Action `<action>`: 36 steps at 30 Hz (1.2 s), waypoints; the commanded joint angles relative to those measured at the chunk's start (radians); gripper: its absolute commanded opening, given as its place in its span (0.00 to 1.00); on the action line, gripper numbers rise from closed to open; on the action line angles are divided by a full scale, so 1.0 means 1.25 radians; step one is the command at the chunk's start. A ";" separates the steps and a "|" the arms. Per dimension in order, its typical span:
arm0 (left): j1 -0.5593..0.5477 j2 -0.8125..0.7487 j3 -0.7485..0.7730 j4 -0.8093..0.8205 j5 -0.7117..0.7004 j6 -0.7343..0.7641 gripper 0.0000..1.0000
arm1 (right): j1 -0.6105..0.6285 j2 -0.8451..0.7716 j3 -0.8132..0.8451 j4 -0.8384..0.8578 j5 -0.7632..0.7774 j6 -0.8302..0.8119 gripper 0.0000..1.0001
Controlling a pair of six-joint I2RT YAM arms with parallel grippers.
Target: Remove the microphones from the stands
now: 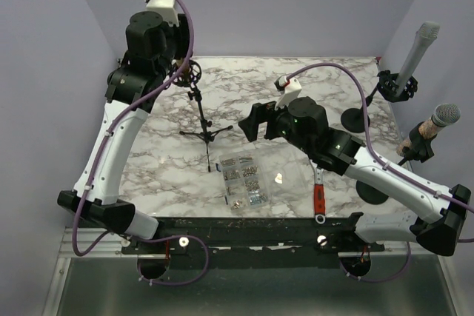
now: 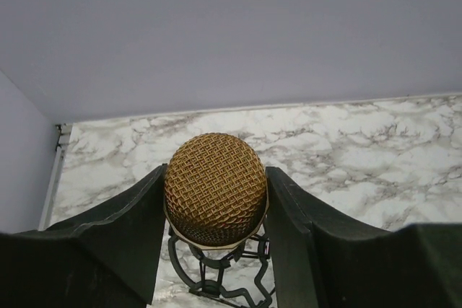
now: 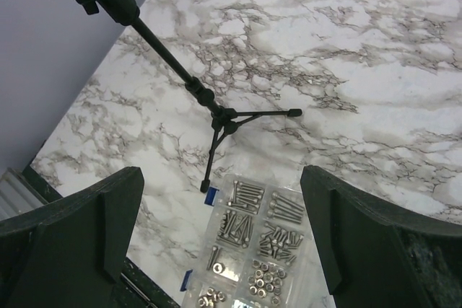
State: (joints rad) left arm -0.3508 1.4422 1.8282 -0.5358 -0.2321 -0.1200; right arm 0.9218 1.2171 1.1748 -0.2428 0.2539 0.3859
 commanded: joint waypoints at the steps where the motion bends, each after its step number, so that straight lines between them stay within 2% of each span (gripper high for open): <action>1: -0.015 0.007 0.153 -0.066 -0.053 0.041 0.00 | 0.005 -0.019 -0.013 -0.005 0.018 0.007 1.00; 4: -0.018 -0.017 0.215 -0.090 -0.053 0.042 0.00 | 0.005 -0.001 0.006 -0.010 0.020 -0.001 1.00; 8: -0.019 -0.098 0.199 -0.071 -0.069 0.040 0.00 | 0.006 0.020 0.012 -0.009 0.006 -0.007 1.00; 17: -0.018 -0.351 -0.076 0.035 -0.187 0.029 0.00 | 0.006 0.058 0.031 0.004 -0.010 -0.021 1.00; 25: -0.018 -0.492 -0.365 -0.029 -0.314 -0.013 0.00 | 0.006 0.050 0.003 0.016 -0.013 -0.021 1.00; 31: -0.017 -0.531 -0.526 -0.166 -0.260 -0.145 0.00 | 0.006 0.041 -0.018 0.018 -0.011 -0.019 1.00; 36: -0.016 -0.526 -0.578 -0.258 -0.207 -0.265 0.00 | 0.005 0.045 -0.022 0.018 -0.009 -0.018 1.00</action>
State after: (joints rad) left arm -0.3691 0.8059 1.1259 -0.7448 -0.5507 -0.2844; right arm 0.9218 1.2827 1.1625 -0.2333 0.2462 0.3729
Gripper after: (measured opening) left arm 0.524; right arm 0.998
